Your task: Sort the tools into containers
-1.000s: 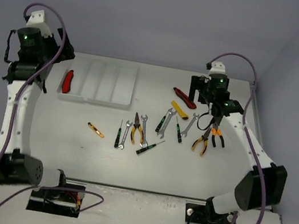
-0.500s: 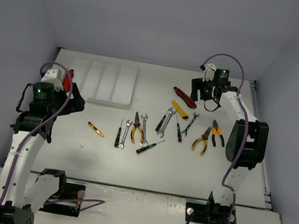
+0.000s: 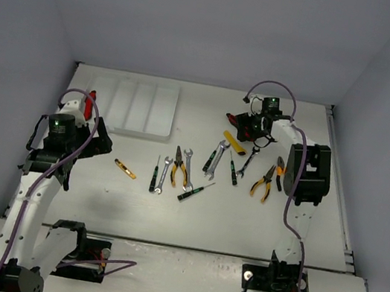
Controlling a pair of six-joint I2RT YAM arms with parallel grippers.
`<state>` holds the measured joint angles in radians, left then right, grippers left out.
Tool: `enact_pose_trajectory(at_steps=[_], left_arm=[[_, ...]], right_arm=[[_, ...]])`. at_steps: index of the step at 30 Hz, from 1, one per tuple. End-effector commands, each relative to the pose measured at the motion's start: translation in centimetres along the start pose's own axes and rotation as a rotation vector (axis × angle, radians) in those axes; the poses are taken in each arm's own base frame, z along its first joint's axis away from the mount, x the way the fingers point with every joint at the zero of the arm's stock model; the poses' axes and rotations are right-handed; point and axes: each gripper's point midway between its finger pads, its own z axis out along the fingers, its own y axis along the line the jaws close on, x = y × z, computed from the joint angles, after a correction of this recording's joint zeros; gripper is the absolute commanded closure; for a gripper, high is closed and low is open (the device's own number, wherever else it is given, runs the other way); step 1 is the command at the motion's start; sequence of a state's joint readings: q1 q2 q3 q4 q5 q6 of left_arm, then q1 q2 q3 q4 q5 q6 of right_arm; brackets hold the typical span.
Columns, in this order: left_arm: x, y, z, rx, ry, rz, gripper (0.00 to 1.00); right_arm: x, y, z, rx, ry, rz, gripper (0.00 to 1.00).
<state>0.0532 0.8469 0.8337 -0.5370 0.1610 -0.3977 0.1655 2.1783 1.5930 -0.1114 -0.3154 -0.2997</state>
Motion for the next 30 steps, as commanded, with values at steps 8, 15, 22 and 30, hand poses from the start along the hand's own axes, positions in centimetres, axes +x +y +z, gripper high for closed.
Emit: enact_pose_trajectory(at_steps=[8, 15, 22, 30], left_arm=[[-1.9, -0.6, -0.4, 0.021, -0.068, 0.008, 0.05], [-1.8, -0.8, -0.2, 0.029, -0.058, 0.007, 0.05], [-2.0, -0.8, -0.3, 0.029, -0.067, 0.011, 0.05], [-3.6, -3.3, -1.3, 0.128, -0.106, -0.046, 0.05]], right_arm=[[-3.3, -0.9, 0.6, 0.08, -0.055, -0.07, 0.3], [-2.7, -0.9, 1.5, 0.095, -0.032, -0.084, 0.41], [-4.1, -0.8, 1.1, 0.085, -0.065, -0.091, 0.73], [-11.9, 0.8, -5.1, 0.096, -0.255, -0.088, 1.0]])
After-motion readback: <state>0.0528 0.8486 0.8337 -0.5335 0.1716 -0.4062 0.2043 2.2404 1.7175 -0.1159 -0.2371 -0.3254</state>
